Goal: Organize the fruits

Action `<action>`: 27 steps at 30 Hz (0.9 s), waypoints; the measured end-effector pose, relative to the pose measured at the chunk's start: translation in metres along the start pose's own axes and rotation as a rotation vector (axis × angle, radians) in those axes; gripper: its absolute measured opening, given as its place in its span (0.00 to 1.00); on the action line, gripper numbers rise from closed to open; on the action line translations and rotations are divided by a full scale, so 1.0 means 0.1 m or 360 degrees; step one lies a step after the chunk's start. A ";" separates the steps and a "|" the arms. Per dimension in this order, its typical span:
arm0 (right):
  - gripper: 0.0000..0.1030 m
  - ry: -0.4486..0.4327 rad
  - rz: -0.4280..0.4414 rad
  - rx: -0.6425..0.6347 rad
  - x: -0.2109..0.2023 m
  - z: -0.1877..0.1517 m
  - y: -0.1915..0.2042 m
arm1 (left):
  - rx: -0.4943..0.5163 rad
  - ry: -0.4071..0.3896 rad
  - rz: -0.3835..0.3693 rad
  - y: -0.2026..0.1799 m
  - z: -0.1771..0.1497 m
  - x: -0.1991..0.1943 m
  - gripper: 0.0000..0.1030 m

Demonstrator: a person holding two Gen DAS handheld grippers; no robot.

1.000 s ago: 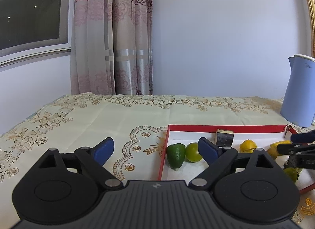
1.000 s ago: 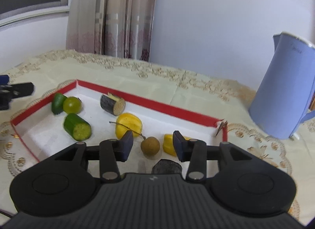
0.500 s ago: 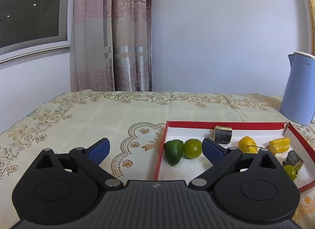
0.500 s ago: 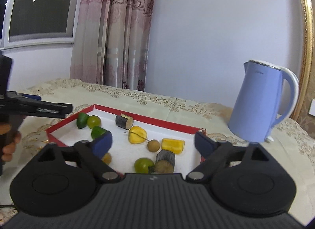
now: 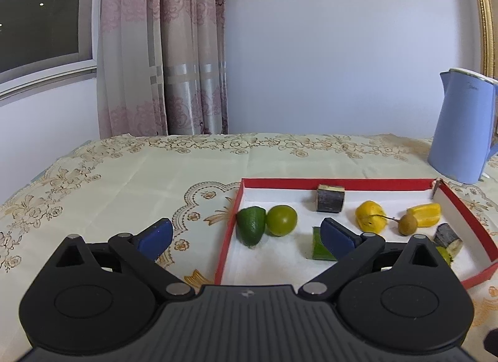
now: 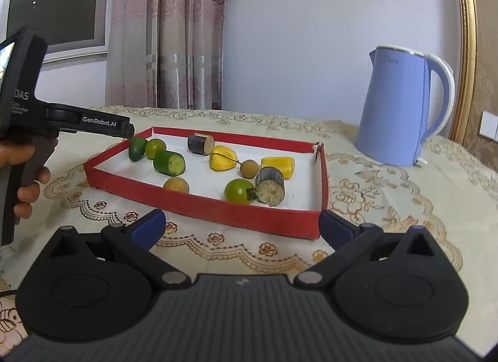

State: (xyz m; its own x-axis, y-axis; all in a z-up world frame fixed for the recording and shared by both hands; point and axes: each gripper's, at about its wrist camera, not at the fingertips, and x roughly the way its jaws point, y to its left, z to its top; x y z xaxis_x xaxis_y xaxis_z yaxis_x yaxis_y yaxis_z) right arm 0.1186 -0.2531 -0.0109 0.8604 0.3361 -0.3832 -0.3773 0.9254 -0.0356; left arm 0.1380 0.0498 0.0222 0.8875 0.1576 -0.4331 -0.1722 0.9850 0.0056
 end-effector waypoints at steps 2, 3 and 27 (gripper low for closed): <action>1.00 -0.0011 -0.0013 -0.0003 0.00 0.00 -0.01 | 0.0018 0.0008 0.0006 -0.04 -0.02 -0.03 0.99; 1.00 -0.0013 -0.0017 -0.0002 0.00 0.00 -0.01 | 0.0028 0.0012 0.0017 -0.06 -0.03 -0.04 0.99; 1.00 -0.0097 -0.0015 -0.0041 -0.13 0.10 0.04 | -0.0016 0.0092 0.0013 -0.23 -0.11 -0.20 0.99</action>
State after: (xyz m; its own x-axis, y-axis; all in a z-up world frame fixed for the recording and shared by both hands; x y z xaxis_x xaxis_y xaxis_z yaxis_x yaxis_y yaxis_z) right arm 0.1094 -0.2522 0.0027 0.8828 0.3382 -0.3259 -0.3772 0.9240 -0.0627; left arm 0.1196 0.0235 0.0206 0.8600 0.1609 -0.4843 -0.1839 0.9829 0.0000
